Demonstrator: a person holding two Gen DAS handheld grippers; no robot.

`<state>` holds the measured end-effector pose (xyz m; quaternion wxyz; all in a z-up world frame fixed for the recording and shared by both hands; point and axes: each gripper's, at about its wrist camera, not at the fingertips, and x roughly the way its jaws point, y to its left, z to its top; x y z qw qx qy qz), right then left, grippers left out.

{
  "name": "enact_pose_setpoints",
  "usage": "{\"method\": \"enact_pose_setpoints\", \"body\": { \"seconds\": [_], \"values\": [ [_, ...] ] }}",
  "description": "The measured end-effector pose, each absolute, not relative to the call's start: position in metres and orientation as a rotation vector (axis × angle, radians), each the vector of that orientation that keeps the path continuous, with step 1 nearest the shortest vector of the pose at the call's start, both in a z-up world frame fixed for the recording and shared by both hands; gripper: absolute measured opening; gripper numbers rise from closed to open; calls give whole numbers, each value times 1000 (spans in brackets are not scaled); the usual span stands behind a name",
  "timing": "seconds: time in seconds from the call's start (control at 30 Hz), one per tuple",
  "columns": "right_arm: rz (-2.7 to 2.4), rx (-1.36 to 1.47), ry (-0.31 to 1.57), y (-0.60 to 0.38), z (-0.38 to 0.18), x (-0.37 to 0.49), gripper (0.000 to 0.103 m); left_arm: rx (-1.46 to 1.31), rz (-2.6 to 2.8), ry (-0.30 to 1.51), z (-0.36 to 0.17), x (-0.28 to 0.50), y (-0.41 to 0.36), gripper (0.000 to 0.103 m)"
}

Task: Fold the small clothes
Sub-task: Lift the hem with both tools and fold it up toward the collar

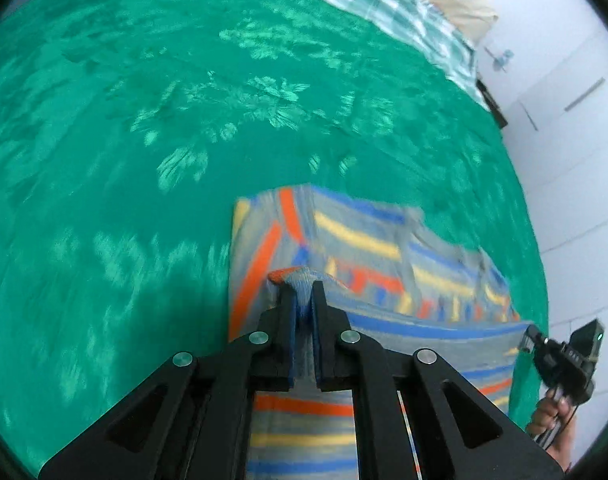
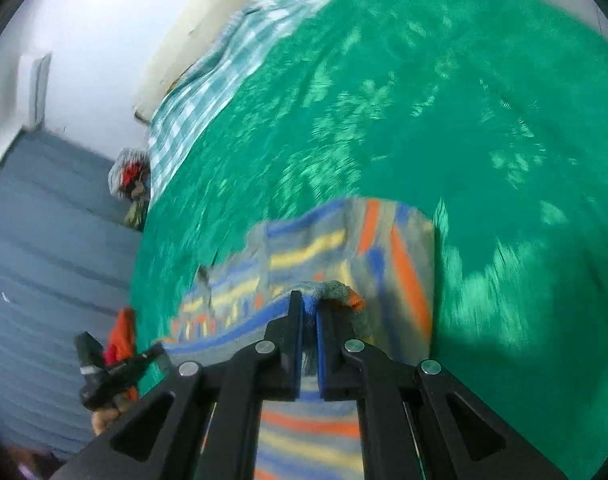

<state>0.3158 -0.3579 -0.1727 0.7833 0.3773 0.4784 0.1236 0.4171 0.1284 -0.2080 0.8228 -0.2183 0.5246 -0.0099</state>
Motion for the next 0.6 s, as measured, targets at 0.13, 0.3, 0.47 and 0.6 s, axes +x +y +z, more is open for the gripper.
{"method": "enact_pose_setpoints", "body": {
  "seconds": [0.13, 0.3, 0.47, 0.6],
  "values": [
    [191, 1017, 969, -384, -211, 343, 35, -524, 82, 1072, -212, 458, 151, 17],
    [160, 948, 890, -398, -192, 335, 41, -432, 139, 986, -190, 438, 169, 42],
    [224, 469, 952, -352, -143, 318, 42, -257, -11, 965, -176, 384, 130, 43],
    [474, 190, 1137, -261, -155, 327, 41, -63, -158, 992, -192, 373, 65, 64]
  ]
}}
